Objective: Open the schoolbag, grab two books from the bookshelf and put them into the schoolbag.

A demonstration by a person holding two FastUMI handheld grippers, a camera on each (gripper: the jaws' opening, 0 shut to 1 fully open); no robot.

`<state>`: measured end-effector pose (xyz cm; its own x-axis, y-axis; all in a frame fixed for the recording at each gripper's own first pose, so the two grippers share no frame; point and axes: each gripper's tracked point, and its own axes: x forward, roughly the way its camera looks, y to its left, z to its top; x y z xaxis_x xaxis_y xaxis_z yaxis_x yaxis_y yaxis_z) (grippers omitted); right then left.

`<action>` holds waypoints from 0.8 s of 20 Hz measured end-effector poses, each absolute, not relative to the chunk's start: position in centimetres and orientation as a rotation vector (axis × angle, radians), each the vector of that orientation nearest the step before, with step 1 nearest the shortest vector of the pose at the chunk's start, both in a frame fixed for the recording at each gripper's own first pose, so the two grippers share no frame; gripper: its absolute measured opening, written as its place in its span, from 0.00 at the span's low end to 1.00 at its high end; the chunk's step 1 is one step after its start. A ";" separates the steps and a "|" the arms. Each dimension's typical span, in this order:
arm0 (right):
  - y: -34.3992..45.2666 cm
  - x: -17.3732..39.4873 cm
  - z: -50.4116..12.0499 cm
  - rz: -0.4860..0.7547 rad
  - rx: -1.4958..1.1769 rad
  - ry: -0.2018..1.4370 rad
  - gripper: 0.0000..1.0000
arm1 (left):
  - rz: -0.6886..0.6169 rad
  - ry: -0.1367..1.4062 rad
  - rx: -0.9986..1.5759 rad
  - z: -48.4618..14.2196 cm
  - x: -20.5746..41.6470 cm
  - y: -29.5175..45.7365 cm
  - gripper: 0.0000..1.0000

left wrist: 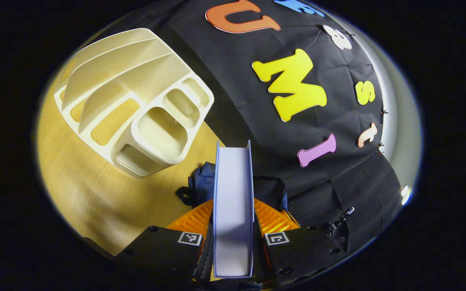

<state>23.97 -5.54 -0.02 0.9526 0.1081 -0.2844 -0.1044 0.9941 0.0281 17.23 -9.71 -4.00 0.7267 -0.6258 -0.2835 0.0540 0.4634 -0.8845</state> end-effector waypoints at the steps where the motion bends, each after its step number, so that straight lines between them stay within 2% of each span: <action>1: -5.6 23.8 0.4 0.109 0.019 0.277 0.00 | -0.458 0.653 -1.016 -4.3 18.1 -10.8 0.42; 8: -6.6 23.1 1.8 0.102 0.021 0.222 0.00 | -0.451 0.681 -0.982 -6.4 23.2 -16.3 0.42; 16: -6.0 23.2 1.6 0.136 0.018 0.209 0.00 | -0.402 0.659 -0.925 -10.9 24.9 -19.6 0.42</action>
